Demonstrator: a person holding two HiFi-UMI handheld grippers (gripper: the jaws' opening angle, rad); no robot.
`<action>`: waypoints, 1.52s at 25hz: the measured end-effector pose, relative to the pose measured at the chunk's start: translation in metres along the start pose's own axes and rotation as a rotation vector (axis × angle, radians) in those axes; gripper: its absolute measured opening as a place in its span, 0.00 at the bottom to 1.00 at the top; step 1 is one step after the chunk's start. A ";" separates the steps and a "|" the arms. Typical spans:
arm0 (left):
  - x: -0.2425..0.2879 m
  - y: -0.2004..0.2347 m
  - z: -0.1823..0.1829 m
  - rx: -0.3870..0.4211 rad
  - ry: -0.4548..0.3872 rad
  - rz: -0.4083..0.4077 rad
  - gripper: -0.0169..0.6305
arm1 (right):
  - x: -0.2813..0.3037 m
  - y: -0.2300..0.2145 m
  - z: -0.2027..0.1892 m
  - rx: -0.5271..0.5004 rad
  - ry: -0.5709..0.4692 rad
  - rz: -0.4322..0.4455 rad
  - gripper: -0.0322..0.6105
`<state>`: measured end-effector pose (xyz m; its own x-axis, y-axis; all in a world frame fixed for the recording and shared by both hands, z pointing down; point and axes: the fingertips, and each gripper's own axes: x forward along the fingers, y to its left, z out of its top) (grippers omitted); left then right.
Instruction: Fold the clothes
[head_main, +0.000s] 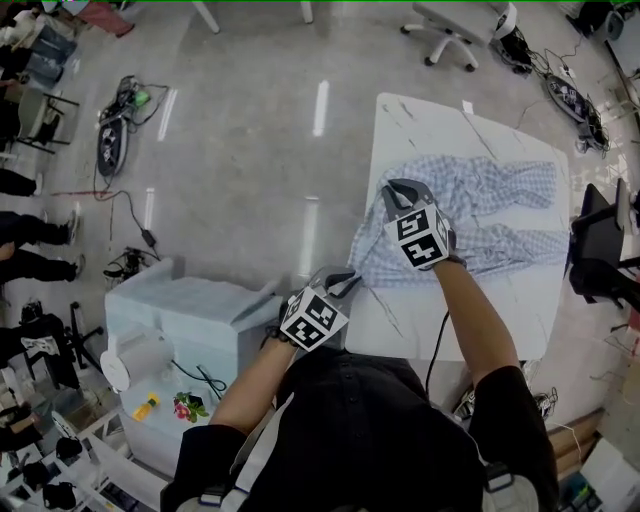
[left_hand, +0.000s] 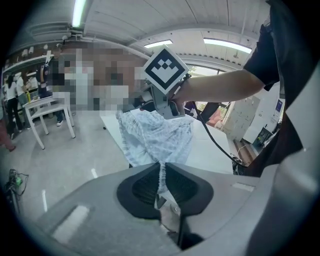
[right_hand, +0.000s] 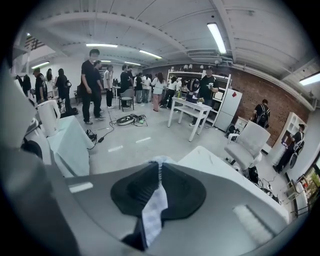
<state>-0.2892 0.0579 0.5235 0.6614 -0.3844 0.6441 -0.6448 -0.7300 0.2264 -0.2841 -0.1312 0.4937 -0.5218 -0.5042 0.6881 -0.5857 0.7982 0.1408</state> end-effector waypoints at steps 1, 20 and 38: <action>-0.004 0.003 -0.002 -0.004 0.000 0.006 0.08 | 0.005 0.005 0.005 0.001 -0.001 0.007 0.09; -0.042 0.035 -0.036 -0.131 0.007 0.105 0.08 | 0.092 0.090 0.060 -0.113 0.012 0.182 0.09; -0.055 0.042 -0.046 -0.108 0.051 0.160 0.28 | 0.088 0.113 0.059 -0.136 0.009 0.252 0.31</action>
<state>-0.3706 0.0747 0.5310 0.5288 -0.4591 0.7139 -0.7792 -0.5960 0.1939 -0.4331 -0.1048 0.5284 -0.6346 -0.2822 0.7195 -0.3492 0.9352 0.0589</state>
